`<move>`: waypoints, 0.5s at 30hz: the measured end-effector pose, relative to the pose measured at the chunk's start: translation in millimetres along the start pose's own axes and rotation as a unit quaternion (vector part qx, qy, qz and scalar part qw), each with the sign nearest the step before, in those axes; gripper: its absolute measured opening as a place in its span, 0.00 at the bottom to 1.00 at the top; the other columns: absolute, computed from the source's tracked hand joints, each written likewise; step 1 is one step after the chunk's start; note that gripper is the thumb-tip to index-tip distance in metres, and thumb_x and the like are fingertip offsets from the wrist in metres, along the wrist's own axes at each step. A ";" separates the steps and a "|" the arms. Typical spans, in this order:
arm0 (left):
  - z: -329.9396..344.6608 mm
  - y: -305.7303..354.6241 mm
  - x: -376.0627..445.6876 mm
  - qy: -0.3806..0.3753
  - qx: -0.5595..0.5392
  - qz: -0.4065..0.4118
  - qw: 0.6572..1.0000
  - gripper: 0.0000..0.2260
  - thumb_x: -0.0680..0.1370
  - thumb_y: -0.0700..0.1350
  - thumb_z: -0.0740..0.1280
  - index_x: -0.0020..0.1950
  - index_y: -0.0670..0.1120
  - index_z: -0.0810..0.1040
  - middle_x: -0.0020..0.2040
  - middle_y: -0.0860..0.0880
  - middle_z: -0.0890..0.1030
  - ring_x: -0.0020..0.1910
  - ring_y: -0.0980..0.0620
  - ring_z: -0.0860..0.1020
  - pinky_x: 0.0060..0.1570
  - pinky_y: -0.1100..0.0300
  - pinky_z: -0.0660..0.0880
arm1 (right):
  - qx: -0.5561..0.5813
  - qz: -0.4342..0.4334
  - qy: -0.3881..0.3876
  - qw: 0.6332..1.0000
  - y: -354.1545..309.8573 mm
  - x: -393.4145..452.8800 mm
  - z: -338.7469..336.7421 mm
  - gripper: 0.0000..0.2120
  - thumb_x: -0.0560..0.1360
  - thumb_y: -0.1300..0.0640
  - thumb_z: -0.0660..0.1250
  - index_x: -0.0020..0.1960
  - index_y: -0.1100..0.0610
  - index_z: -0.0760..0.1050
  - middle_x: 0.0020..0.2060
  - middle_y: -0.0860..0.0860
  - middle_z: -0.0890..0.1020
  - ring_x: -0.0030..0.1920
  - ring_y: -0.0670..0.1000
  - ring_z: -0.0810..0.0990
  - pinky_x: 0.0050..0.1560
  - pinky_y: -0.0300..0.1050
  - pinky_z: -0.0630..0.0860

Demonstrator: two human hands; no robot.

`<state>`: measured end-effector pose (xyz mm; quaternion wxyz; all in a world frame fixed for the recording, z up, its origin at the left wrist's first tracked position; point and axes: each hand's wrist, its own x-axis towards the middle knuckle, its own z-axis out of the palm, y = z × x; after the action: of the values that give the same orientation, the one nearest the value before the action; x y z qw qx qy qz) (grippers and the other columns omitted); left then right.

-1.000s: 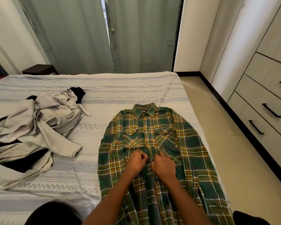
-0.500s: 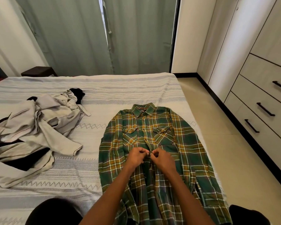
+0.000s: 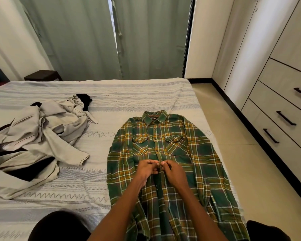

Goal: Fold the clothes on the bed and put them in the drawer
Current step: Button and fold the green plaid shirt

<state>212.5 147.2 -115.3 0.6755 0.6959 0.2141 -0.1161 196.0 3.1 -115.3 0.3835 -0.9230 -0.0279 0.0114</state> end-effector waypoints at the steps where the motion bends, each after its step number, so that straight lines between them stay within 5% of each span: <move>1: 0.4 -0.8 0.9 0.000 -0.009 -0.013 1.000 0.05 0.78 0.38 0.71 0.51 0.38 0.83 0.45 0.44 0.86 0.37 0.55 0.83 0.36 0.64 0.79 | -0.002 -0.003 -0.003 1.000 1.1 1.2 -0.6 0.11 0.82 0.48 0.61 0.55 0.48 0.81 0.48 0.47 0.85 0.47 0.48 0.81 0.47 0.48 0.78; 8: -0.2 -1.3 1.1 -0.015 -0.059 -0.032 0.998 0.05 0.78 0.35 0.69 0.51 0.36 0.82 0.42 0.42 0.84 0.36 0.52 0.81 0.40 0.59 0.81 | -0.026 0.005 -0.029 0.999 1.0 8.8 -2.3 0.06 0.77 0.47 0.69 0.52 0.46 0.78 0.45 0.43 0.83 0.45 0.46 0.80 0.45 0.47 0.78; 15: 9.0 -6.5 -2.9 0.016 0.034 0.083 0.996 0.12 0.79 0.37 0.67 0.60 0.46 0.70 0.41 0.47 0.80 0.38 0.55 0.79 0.38 0.63 0.75 | -0.011 0.015 -0.040 0.999 5.7 12.5 0.5 0.06 0.76 0.47 0.70 0.51 0.45 0.76 0.45 0.43 0.84 0.46 0.47 0.82 0.46 0.48 0.78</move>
<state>208.1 137.9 -120.3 0.6553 0.7356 0.1623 -0.0555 208.8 0.1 -119.7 0.3714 -0.9264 -0.0298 0.0538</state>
